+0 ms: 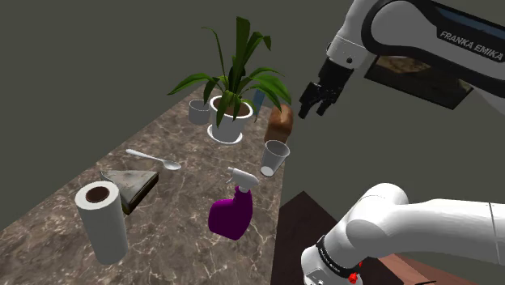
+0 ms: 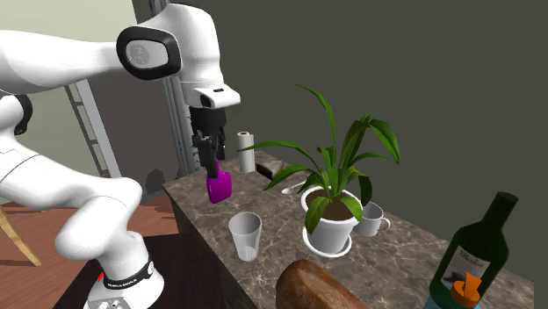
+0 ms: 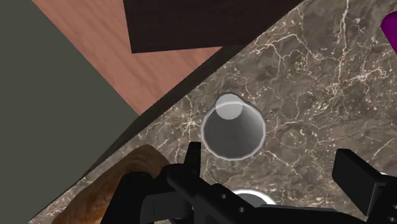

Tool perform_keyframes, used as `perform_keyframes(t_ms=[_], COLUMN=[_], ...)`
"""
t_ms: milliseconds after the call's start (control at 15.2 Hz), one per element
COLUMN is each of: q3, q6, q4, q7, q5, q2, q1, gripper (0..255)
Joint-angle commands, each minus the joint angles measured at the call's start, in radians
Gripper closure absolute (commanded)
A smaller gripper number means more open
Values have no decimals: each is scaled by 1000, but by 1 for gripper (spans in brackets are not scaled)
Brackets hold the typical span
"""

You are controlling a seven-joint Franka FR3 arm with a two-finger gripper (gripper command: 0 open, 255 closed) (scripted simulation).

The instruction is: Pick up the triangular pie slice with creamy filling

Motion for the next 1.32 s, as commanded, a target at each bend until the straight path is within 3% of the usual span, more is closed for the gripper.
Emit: perform_keyframes(t_ms=[0,660,1254], q3=[0,131,246], q6=[0,203,348], q4=[0,30,140], q7=[0,53,106], q5=[0,71,82], q2=[0,244,508], q1=[0,86,146], gripper=[0,0,0])
